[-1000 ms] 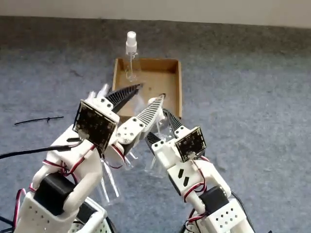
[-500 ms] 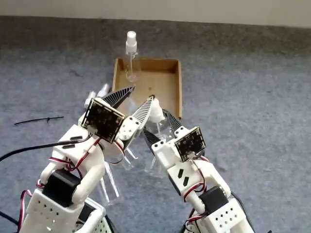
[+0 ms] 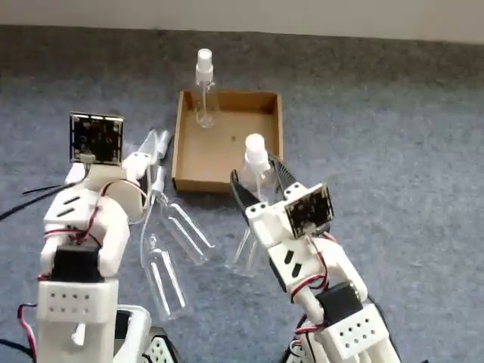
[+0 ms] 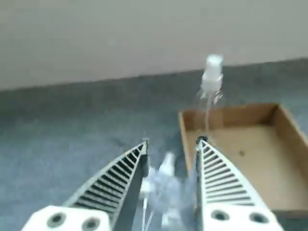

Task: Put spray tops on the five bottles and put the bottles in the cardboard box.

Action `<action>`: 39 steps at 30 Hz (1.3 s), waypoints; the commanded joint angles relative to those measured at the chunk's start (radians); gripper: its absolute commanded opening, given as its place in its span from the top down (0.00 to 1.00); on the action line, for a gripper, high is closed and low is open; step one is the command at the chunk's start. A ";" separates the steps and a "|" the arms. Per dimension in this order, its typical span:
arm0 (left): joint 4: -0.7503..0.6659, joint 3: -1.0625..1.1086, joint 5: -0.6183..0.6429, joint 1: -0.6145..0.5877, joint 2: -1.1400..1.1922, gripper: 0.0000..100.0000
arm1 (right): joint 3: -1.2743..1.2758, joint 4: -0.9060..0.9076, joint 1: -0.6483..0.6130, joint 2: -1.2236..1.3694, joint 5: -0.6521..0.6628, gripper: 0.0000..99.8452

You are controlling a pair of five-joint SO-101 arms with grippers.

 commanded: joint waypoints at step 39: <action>-0.391 0.131 0.166 -0.282 0.518 0.84 | -0.809 -1.086 -0.062 1.713 -0.009 1.00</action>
